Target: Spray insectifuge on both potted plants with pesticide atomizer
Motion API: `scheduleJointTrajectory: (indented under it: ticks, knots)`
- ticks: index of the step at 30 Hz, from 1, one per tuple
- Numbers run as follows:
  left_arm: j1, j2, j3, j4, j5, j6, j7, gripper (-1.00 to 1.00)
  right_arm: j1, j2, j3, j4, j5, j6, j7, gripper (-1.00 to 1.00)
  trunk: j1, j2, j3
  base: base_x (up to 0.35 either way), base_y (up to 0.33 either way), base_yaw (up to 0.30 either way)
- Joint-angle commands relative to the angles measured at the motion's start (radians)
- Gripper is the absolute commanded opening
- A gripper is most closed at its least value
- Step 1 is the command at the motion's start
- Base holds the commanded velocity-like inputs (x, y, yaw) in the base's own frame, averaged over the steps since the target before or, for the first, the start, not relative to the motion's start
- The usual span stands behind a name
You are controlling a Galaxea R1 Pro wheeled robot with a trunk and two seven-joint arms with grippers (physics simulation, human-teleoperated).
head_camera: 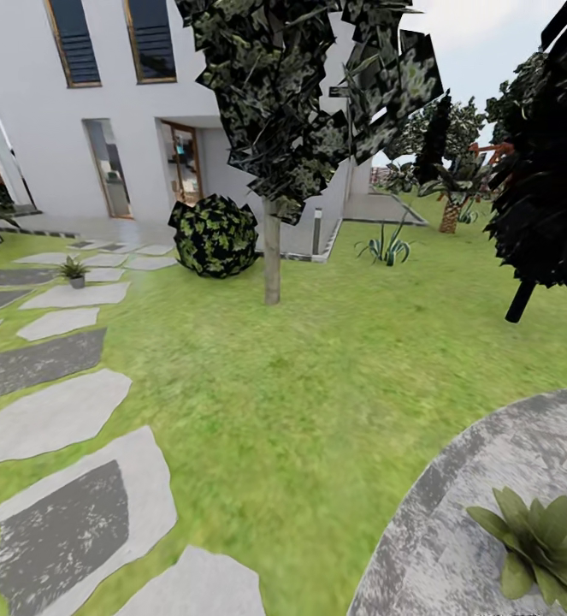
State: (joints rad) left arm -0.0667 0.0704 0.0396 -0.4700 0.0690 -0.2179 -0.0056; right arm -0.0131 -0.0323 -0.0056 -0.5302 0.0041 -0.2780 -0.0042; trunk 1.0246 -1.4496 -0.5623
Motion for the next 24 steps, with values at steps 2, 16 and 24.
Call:
scheduleJointTrajectory:
  ticks: [2,16,24]
  knots:
    - [0.000,0.000,-0.001,0.001,0.006,-0.003,-0.001,1.00,-0.001,0.000,-0.001,0.001,0.000,-0.003,0.000,1.00,0.000,0.000,-0.001,0.235,0.241,-0.300]
    - [-0.001,0.000,-0.003,0.031,0.006,-0.003,-0.001,1.00,-0.001,0.000,0.000,0.029,0.001,-0.005,0.000,1.00,0.000,0.000,-0.001,0.175,0.160,-0.300]
    - [-0.001,0.000,-0.003,0.038,0.005,-0.003,-0.001,1.00,-0.001,0.000,-0.001,0.036,0.000,-0.006,0.000,1.00,0.000,0.000,-0.001,0.007,0.005,-0.300]
